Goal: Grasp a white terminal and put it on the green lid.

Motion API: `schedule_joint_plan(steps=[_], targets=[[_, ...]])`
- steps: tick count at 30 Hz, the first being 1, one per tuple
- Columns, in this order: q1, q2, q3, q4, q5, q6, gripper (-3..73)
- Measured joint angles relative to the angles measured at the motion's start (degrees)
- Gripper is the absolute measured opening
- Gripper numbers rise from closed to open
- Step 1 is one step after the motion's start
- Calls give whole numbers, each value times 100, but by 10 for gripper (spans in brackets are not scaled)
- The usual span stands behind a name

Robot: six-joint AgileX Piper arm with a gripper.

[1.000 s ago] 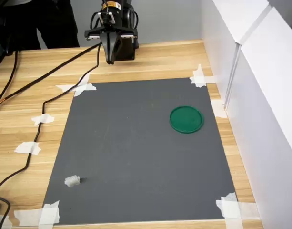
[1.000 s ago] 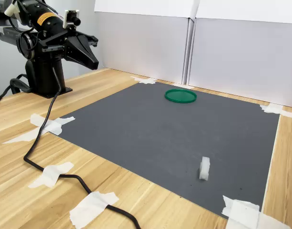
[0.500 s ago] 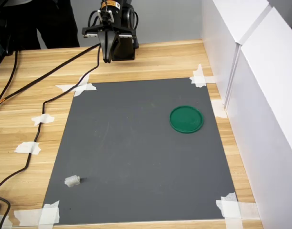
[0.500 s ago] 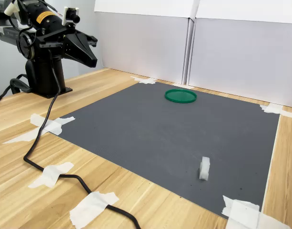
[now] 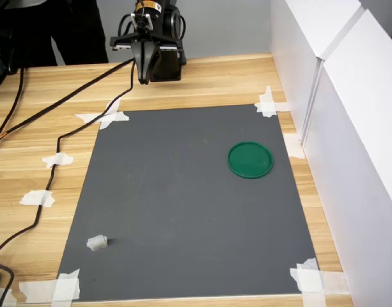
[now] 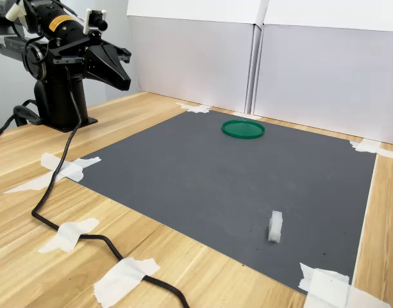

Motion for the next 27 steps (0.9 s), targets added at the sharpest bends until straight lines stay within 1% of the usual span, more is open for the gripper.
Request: schedule_joint_plan(steps=[27], targets=[[0,0,0,0,63,0,-16]])
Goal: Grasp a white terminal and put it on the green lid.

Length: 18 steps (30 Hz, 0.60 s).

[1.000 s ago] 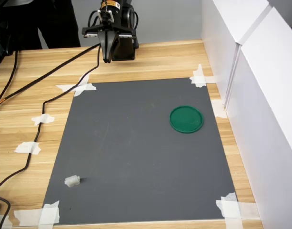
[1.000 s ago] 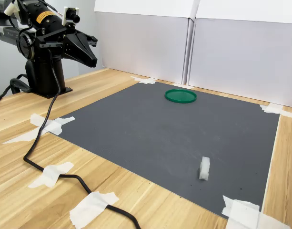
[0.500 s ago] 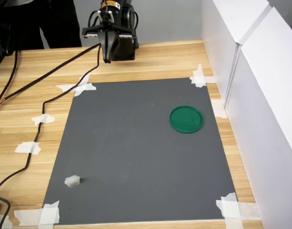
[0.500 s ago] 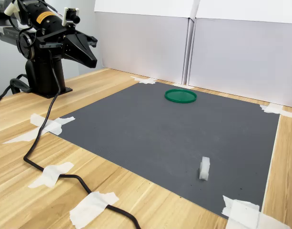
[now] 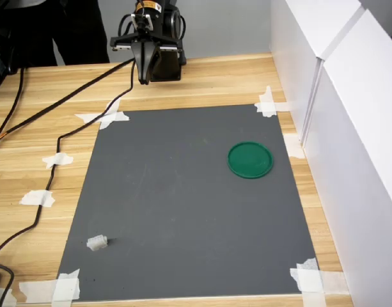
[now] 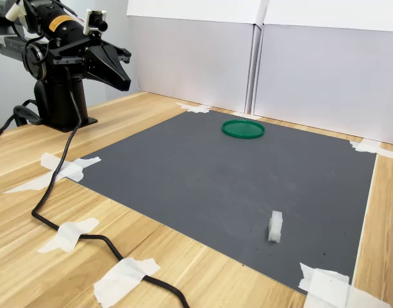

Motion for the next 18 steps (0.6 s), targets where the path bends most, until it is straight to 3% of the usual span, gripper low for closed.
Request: schedule_joint_plan(steps=[8,18], targets=[[0,92,-87,0,5,0,-16],[0,1093,-1013,-2,112,0,-16]])
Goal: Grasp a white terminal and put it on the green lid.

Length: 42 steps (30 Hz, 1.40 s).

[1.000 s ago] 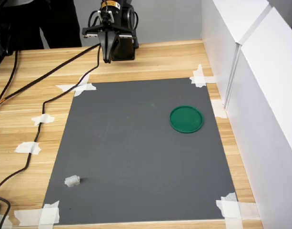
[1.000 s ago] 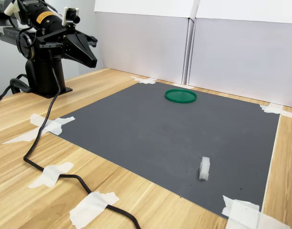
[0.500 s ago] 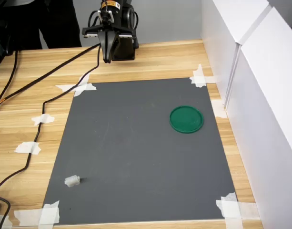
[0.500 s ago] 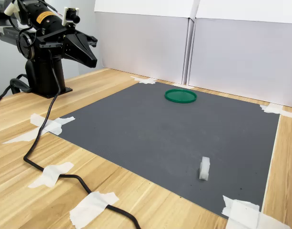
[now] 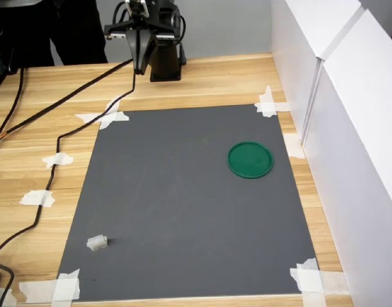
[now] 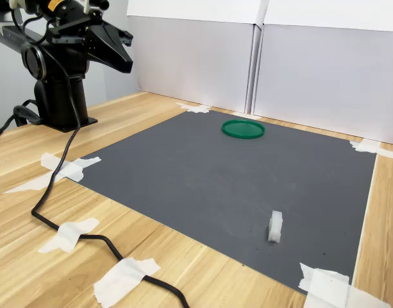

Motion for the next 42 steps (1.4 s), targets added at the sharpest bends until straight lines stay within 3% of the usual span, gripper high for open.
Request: schedule_joint_plan(steps=[9,18,30,35,42], targets=[[0,1518,-1168,-64,772,-3,-16],[0,3609,-2535,-422,2290,-7,-16],[0,6007,-4399,-395,3387,-602,6],[0,6817,-5211,-270,3692,-761,154],[0,7933,-6378,-186,3946,-885,526]])
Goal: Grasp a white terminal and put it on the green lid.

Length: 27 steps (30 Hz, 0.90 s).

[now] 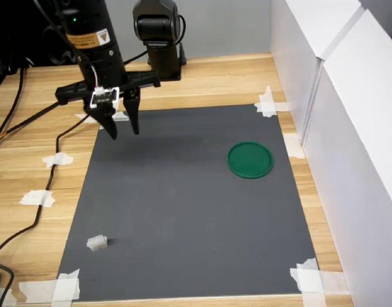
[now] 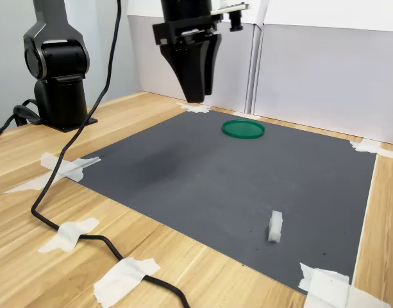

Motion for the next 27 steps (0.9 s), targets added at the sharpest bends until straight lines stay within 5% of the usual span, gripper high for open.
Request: schedule_joint_plan(steps=[6,27], targets=[[0,889,-1012,-29,224,6,695],[-406,3069,-3124,-134,591,6,703]])
